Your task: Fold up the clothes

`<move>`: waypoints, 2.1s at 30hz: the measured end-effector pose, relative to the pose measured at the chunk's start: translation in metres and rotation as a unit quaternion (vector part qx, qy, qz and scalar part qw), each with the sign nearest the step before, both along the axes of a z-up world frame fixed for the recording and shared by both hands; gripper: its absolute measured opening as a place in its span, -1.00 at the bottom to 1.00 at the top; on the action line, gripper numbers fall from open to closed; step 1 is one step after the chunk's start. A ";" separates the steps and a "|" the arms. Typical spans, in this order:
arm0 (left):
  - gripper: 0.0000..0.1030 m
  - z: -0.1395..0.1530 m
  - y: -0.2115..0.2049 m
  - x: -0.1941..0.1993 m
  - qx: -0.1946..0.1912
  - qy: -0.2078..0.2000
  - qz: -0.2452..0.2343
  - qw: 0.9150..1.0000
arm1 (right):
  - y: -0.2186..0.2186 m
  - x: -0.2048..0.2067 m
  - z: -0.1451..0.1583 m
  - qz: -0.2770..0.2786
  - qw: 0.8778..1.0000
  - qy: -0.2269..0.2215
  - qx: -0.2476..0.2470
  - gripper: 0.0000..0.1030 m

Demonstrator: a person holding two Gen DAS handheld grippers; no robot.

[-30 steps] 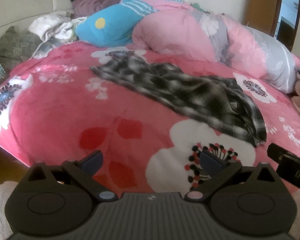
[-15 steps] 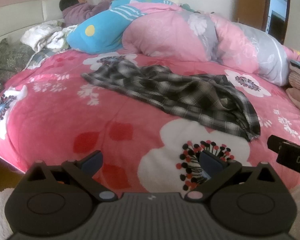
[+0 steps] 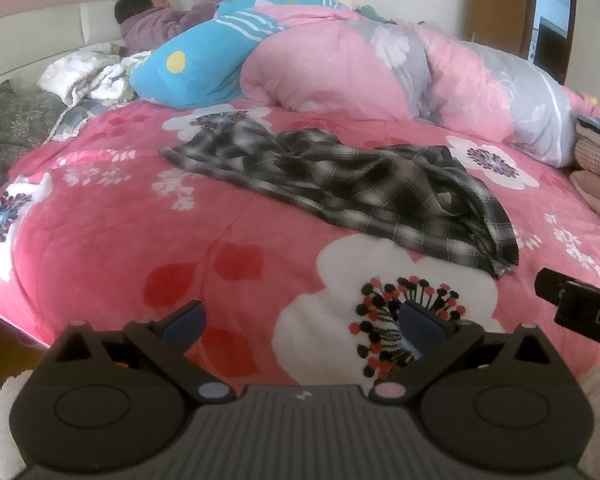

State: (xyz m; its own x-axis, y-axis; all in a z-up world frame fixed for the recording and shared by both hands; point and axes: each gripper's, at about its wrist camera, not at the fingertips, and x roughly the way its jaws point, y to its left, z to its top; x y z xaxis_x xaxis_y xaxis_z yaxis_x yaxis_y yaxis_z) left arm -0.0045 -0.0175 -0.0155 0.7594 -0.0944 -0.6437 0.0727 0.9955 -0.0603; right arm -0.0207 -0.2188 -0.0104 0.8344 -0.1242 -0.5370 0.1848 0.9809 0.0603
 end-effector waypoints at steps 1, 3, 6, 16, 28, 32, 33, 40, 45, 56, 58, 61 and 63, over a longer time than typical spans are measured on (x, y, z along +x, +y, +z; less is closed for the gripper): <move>1.00 0.000 0.000 0.000 0.000 0.000 0.000 1.000 | 0.000 0.000 0.000 -0.001 1.000 0.000 0.000 0.98; 1.00 -0.001 -0.001 0.000 0.001 0.000 0.000 1.000 | 0.000 -0.001 0.000 -0.001 1.000 0.001 0.000 0.98; 1.00 0.000 -0.002 -0.001 0.002 0.000 -0.001 1.000 | -0.001 -0.002 0.000 -0.002 1.000 0.002 0.000 0.98; 1.00 -0.001 -0.005 -0.003 0.008 -0.001 0.001 1.000 | -0.002 -0.006 -0.001 0.001 1.000 0.006 0.002 0.98; 1.00 0.003 -0.001 -0.011 0.012 -0.008 0.008 1.000 | 0.000 -0.010 -0.001 0.006 1.000 0.007 0.007 0.98; 1.00 0.005 0.000 -0.013 0.015 -0.011 0.009 1.000 | 0.001 -0.011 0.000 0.005 1.000 0.007 0.007 0.98; 1.00 0.005 0.000 -0.014 0.015 -0.012 0.010 1.000 | 0.001 -0.012 0.000 0.004 1.000 0.007 0.008 0.98; 1.00 0.014 -0.002 -0.019 0.020 -0.025 0.013 0.999 | -0.003 -0.016 0.002 0.005 1.000 0.003 0.015 0.98; 1.00 0.016 -0.001 -0.015 0.002 -0.030 0.010 0.999 | -0.008 -0.016 0.004 0.004 1.000 -0.003 0.018 0.98; 1.00 0.000 0.010 0.037 -0.021 -0.040 0.001 0.999 | -0.010 0.021 -0.007 0.015 1.000 -0.002 -0.012 0.98; 1.00 -0.001 0.016 0.058 -0.021 -0.048 0.008 0.999 | -0.010 0.034 -0.005 0.035 0.999 -0.010 -0.025 0.98; 1.00 0.000 0.027 0.088 -0.017 -0.075 0.021 0.997 | -0.012 0.057 0.005 0.061 0.997 -0.037 -0.033 0.98; 1.00 0.000 0.033 0.109 -0.011 -0.095 0.025 0.995 | -0.013 0.075 0.012 0.078 0.995 -0.058 -0.035 0.98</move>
